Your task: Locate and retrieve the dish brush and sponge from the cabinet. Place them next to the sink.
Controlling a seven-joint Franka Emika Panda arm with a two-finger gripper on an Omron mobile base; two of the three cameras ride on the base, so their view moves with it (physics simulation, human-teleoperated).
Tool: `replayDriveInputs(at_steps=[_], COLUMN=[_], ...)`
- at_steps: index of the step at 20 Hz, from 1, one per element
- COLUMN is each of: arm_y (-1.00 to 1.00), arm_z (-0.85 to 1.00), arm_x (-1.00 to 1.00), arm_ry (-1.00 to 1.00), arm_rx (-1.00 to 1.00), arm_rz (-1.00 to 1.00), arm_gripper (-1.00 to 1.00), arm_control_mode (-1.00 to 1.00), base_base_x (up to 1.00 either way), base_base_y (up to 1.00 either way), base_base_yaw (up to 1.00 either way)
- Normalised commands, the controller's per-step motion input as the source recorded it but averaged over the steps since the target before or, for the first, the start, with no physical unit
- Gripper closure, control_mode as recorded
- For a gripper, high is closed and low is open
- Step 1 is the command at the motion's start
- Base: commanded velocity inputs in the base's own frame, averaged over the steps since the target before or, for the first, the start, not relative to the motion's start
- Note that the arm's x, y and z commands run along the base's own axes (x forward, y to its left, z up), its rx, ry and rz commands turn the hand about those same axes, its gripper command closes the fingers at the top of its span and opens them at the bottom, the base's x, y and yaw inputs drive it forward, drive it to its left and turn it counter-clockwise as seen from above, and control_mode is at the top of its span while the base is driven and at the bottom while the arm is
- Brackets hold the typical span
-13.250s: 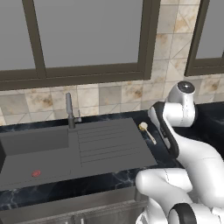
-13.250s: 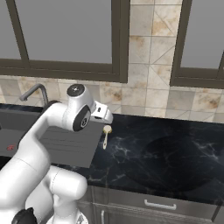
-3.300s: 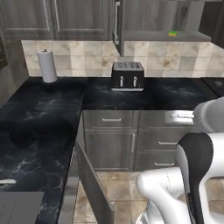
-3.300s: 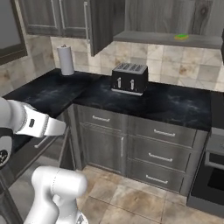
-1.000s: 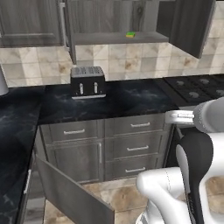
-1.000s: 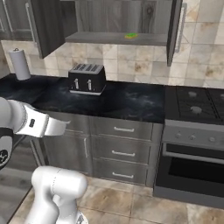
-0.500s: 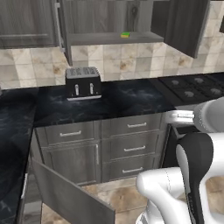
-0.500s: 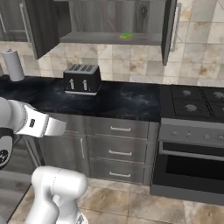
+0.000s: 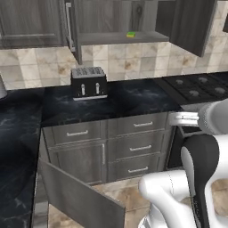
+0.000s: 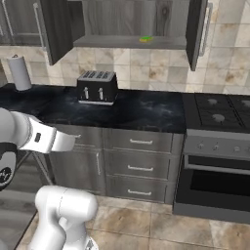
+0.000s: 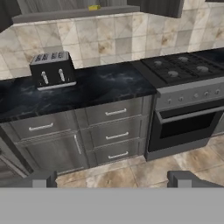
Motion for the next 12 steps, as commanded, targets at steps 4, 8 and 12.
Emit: replayDriveInputs(at_steps=[4, 8, 12], arm_y=[0.0, 0.0, 0.0], arm_z=[0.0, 0.0, 0.0], arm_x=[0.0, 0.0, 0.0], arm_ry=[0.0, 0.0, 0.0], arm_rx=[0.0, 0.0, 0.0], arm_rz=[0.0, 0.0, 0.0], arm_gripper=[-1.0, -1.0, -1.0], arm_control_mode=[1.0, 1.0, 1.0], base_base_x=[-0.3, 0.21, 0.34], base_base_y=[0.36, -0.03, -0.36], base_base_yaw=[0.0, 0.04, 0.07])
